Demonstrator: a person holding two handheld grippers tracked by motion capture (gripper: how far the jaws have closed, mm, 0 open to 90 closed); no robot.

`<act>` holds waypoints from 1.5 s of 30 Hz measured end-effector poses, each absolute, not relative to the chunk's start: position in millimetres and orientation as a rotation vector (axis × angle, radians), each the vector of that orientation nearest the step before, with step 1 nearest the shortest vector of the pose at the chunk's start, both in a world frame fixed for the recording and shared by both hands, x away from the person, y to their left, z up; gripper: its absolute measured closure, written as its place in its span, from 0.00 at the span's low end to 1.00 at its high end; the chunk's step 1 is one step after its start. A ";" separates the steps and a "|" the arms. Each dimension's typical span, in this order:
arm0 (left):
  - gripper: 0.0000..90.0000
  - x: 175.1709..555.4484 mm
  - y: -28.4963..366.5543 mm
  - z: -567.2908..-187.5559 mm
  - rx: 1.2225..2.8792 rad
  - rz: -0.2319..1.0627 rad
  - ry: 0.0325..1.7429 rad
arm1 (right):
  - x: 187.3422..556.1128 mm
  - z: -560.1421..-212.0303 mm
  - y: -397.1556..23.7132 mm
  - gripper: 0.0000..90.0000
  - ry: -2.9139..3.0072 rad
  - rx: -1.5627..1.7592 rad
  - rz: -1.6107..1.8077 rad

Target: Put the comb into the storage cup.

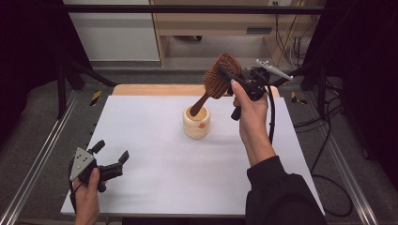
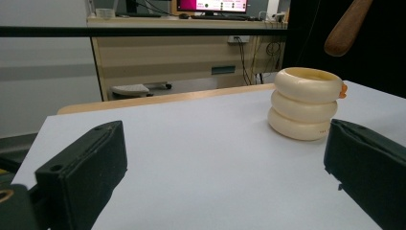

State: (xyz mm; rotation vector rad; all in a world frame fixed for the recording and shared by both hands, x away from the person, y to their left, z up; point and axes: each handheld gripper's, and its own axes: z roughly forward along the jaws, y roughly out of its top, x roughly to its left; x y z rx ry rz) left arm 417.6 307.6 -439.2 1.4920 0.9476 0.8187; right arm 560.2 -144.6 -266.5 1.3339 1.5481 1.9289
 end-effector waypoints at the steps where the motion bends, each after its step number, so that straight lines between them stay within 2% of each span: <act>1: 0.01 417.7 307.9 -439.2 1.488 0.815 0.954 | 561.6 -267.3 -143.8 0.57 1.550 1.331 1.923; 25: 0.01 418.2 308.7 -439.1 1.478 0.806 0.968 | 569.5 -263.8 -141.9 0.57 1.560 1.316 1.862; 45: 0.01 418.9 309.1 -439.4 1.481 0.801 0.968 | 584.2 -276.3 -135.0 0.57 1.595 1.317 1.787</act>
